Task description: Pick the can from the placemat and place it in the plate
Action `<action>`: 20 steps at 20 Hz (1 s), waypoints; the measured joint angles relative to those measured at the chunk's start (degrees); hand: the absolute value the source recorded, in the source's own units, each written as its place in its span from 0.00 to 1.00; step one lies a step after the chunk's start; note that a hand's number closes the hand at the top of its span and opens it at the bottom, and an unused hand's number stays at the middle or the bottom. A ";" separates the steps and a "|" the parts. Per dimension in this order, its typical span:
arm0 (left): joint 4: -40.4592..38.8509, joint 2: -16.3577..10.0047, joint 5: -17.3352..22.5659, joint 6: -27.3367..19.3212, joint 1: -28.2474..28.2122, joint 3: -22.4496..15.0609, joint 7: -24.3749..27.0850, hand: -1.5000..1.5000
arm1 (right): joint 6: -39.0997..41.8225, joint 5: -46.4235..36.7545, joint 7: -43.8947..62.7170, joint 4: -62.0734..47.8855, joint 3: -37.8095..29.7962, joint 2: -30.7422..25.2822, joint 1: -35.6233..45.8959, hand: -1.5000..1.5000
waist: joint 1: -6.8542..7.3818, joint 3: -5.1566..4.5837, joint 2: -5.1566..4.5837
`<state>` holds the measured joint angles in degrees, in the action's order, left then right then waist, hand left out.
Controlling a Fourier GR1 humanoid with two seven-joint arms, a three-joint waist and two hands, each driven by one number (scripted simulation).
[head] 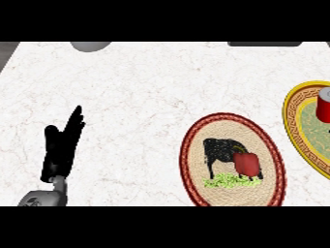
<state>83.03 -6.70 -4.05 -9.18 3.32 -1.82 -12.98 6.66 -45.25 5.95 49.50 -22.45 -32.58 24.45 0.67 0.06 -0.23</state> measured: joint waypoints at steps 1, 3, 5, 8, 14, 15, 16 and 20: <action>-0.56 -0.18 0.03 0.17 0.12 0.35 0.58 0.50 | 0.45 0.44 -1.98 -1.43 -0.01 -0.47 0.05 0.00 | -0.06 0.00 0.01; -0.35 -0.50 0.26 0.66 -0.47 0.70 0.63 0.50 | 1.51 1.83 -4.76 -1.83 -0.14 -0.80 0.42 0.00 | -0.20 0.00 0.09; -0.25 -0.72 0.36 0.83 -1.02 0.97 0.83 0.50 | 1.89 4.34 -8.92 -1.60 -1.45 -0.92 0.18 0.00 | -0.36 0.00 0.15; 0.33 -0.65 0.29 0.66 -1.23 0.96 0.36 0.50 | 2.12 10.31 -14.39 -0.58 -5.70 -0.16 0.29 0.00 | -0.76 0.03 0.32; 0.66 -0.21 0.20 0.30 -1.48 0.97 0.17 0.50 | 5.03 23.90 -19.33 0.26 -16.24 1.11 0.82 0.00 | -1.37 0.00 0.46; 0.91 -0.60 0.35 0.58 -1.37 1.25 -0.07 0.50 | 6.24 25.71 -19.68 0.09 -17.52 0.62 0.44 0.00 | -1.30 -0.01 0.43; 1.65 -0.71 0.50 0.92 -2.37 1.21 0.23 0.50 | 7.37 27.24 -19.95 -0.19 -18.43 0.06 0.24 0.00 | -1.13 -0.01 0.41; 0.83 -0.57 0.57 1.36 -2.48 1.66 1.83 0.50 | 11.48 32.12 -22.37 -1.53 -20.44 -1.10 -2.40 0.00 | -0.89 -0.04 0.31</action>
<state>83.86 -7.27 -3.48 -7.82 0.84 -0.15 -11.15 18.14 -13.13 -16.42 47.97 -42.89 -33.68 22.05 -0.22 0.02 0.08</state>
